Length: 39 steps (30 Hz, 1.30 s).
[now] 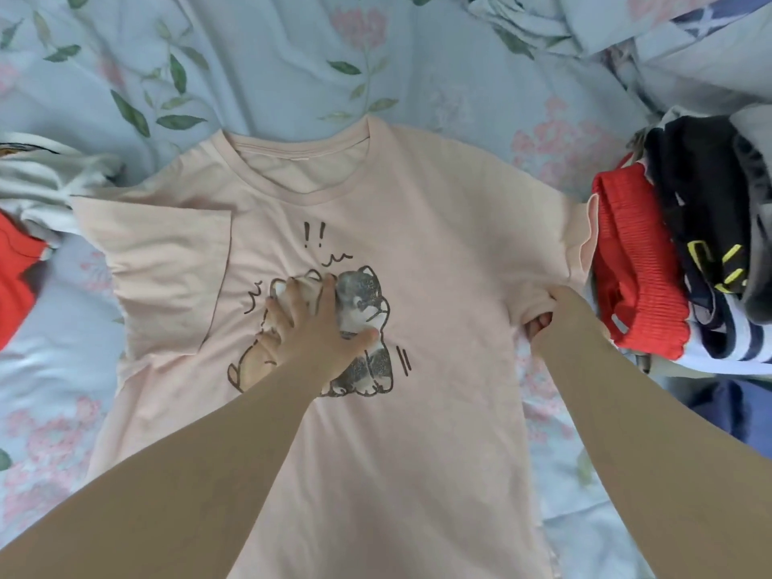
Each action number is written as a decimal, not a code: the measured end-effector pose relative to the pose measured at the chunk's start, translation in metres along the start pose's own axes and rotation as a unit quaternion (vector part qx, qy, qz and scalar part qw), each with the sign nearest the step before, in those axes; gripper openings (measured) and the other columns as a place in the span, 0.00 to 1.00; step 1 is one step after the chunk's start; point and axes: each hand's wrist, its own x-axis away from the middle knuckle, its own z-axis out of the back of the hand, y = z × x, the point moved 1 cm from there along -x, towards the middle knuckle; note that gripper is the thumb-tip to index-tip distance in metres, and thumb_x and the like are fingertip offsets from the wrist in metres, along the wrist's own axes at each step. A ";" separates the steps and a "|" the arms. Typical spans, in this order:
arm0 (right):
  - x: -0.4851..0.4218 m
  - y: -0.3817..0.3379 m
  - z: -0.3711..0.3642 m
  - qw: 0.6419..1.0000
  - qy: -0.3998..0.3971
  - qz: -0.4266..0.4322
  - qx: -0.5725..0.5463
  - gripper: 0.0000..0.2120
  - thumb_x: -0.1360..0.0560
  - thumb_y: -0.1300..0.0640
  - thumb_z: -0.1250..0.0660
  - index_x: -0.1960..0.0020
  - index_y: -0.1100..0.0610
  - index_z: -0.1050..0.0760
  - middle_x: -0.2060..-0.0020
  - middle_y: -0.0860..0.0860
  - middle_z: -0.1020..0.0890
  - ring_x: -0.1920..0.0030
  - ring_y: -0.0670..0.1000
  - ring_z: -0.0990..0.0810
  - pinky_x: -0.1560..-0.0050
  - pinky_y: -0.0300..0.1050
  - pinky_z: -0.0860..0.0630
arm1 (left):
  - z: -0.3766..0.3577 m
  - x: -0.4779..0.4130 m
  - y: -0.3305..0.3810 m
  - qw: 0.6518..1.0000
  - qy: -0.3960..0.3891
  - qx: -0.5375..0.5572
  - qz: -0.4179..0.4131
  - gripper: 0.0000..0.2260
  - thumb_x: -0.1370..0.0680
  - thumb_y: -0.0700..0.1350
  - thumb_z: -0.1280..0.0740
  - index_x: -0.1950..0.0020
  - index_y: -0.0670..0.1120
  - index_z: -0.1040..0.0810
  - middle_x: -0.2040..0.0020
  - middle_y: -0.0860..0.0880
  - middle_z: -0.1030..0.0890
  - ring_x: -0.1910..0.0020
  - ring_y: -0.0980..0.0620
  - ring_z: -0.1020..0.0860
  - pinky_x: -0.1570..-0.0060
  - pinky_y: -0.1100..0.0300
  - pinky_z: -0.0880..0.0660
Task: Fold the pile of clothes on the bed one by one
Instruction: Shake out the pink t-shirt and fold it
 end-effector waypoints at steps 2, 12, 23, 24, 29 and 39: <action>0.009 -0.006 -0.003 0.997 -0.008 0.065 0.031 0.09 0.26 0.65 0.34 0.58 0.53 0.29 0.78 0.45 0.26 0.81 0.43 0.29 0.75 0.35 0.30 | -0.001 0.000 -0.003 1.000 0.011 0.016 0.002 0.45 0.32 0.71 0.37 0.25 0.63 0.61 0.23 0.49 0.65 0.25 0.41 0.65 0.29 0.37 0.55; 0.058 0.024 -0.048 0.698 -0.316 0.265 0.585 0.18 0.31 0.49 0.28 0.42 0.41 0.26 0.58 0.42 0.31 0.49 0.47 0.27 0.40 0.46 0.30 | 0.010 0.003 -0.019 0.987 -0.006 0.162 -0.012 0.23 0.20 0.62 0.51 0.25 0.66 0.49 0.22 0.58 0.59 0.24 0.52 0.63 0.26 0.45 0.60; 0.015 0.025 0.027 0.836 -0.136 0.167 0.505 0.04 0.27 0.57 0.34 0.56 0.55 0.29 0.64 0.50 0.26 0.65 0.50 0.29 0.69 0.40 0.34 | 0.023 0.004 0.077 0.952 0.179 0.121 -0.215 0.15 0.20 0.38 0.43 0.38 0.47 0.23 0.42 0.45 0.27 0.44 0.45 0.27 0.50 0.58 0.34; 0.012 0.023 0.030 0.839 -0.139 0.161 0.501 0.03 0.28 0.59 0.35 0.59 0.55 0.29 0.65 0.51 0.26 0.65 0.51 0.29 0.67 0.41 0.34 | 0.022 -0.001 0.091 0.952 0.138 0.133 -0.239 0.16 0.20 0.36 0.44 0.36 0.46 0.24 0.41 0.45 0.26 0.44 0.46 0.26 0.49 0.59 0.33; 0.004 0.016 0.039 0.857 -0.193 0.127 0.462 0.07 0.30 0.65 0.37 0.63 0.57 0.32 0.71 0.51 0.30 0.68 0.52 0.32 0.63 0.45 0.33 | 0.011 -0.017 0.141 0.970 0.045 0.088 -0.224 0.14 0.19 0.42 0.45 0.34 0.41 0.30 0.36 0.42 0.29 0.36 0.43 0.30 0.41 0.56 0.34; 0.000 0.012 0.038 0.840 -0.243 0.100 0.474 0.07 0.29 0.62 0.28 0.57 0.56 0.27 0.64 0.50 0.26 0.68 0.48 0.29 0.65 0.40 0.31 | -0.004 -0.028 0.173 0.990 0.055 0.034 -0.127 0.34 0.28 0.62 0.32 0.32 0.42 0.39 0.34 0.42 0.36 0.35 0.40 0.33 0.40 0.48 0.33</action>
